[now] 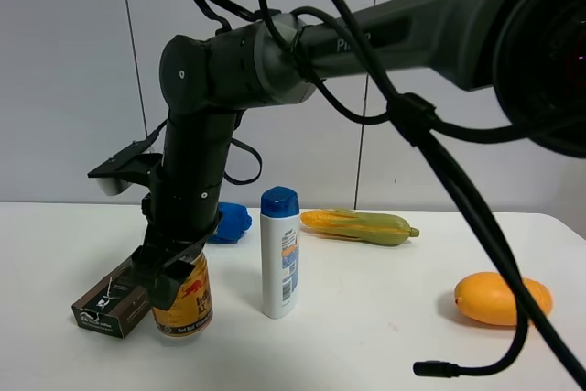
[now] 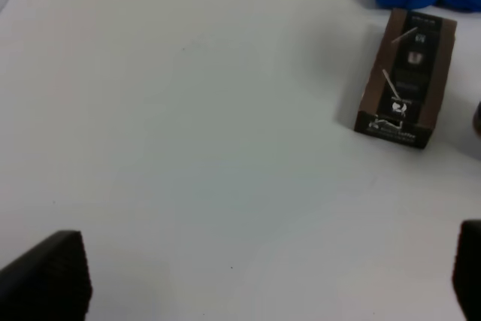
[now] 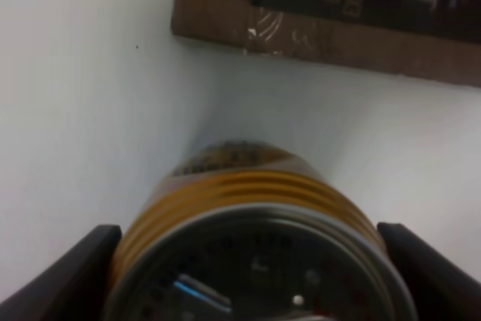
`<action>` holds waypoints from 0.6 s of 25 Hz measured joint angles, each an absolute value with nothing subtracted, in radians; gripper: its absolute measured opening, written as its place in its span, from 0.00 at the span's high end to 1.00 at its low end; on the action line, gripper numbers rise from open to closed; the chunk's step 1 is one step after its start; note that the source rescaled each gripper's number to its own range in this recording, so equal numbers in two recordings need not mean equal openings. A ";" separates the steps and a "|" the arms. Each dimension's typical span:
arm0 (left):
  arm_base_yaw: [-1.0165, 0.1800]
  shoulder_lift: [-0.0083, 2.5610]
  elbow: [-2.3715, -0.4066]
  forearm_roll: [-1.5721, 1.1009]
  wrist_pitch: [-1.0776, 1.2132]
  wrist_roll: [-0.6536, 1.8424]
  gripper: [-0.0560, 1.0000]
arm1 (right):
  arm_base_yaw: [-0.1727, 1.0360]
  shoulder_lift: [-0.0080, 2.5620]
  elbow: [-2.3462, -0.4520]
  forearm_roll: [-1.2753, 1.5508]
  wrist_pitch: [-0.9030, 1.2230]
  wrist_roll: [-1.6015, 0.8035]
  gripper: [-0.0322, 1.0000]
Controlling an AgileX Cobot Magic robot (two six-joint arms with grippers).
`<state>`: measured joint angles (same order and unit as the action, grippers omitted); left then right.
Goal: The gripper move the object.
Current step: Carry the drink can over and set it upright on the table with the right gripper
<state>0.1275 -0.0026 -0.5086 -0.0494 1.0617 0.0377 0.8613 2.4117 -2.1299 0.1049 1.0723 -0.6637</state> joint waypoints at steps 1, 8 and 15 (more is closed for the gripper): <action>0.127 -0.003 -0.509 -0.049 1.062 0.038 0.00 | 0.861 2.418 -2.130 0.104 1.070 -0.664 0.97; 0.127 -0.003 -0.509 -0.049 1.062 0.038 0.00 | 0.861 2.437 -2.130 0.103 1.050 -0.675 0.97; 0.127 -0.003 -0.509 -0.049 1.062 0.038 0.00 | 0.852 2.440 -2.130 0.106 1.047 -0.676 0.97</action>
<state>0.1275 -0.0026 -0.5086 -0.0494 1.0617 0.0377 0.8520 2.4403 -2.1299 0.1062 1.0470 -0.6757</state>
